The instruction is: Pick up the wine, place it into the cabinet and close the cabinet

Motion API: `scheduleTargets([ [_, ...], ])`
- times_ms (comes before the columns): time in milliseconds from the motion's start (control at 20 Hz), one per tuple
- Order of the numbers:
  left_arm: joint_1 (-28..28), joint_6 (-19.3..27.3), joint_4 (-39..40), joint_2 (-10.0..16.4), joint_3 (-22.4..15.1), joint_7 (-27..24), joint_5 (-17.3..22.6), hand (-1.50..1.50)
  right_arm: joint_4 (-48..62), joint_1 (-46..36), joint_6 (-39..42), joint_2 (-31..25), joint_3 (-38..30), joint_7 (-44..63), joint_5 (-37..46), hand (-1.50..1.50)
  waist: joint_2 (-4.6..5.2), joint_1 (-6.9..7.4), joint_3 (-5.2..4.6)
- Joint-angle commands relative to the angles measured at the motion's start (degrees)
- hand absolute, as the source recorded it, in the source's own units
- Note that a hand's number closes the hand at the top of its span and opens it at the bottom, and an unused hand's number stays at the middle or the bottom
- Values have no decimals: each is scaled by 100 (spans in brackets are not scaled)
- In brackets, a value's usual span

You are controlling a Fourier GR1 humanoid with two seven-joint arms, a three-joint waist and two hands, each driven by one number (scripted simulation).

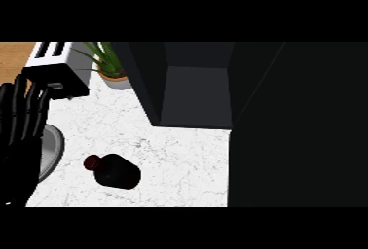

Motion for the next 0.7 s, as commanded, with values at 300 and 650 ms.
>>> scheduleTargets([
  [300, 258, -2762, 56, 419, -2116, 121, 2374, -150, -120, 173, 637, 53, 877, 352, -396, -150, 131, -474, 23],
  [650, 1619, -3821, -1124, 2023, -1848, 653, 4698, -150, -1024, 778, 855, -175, 827, 935, -948, -150, 39, -217, 46],
])
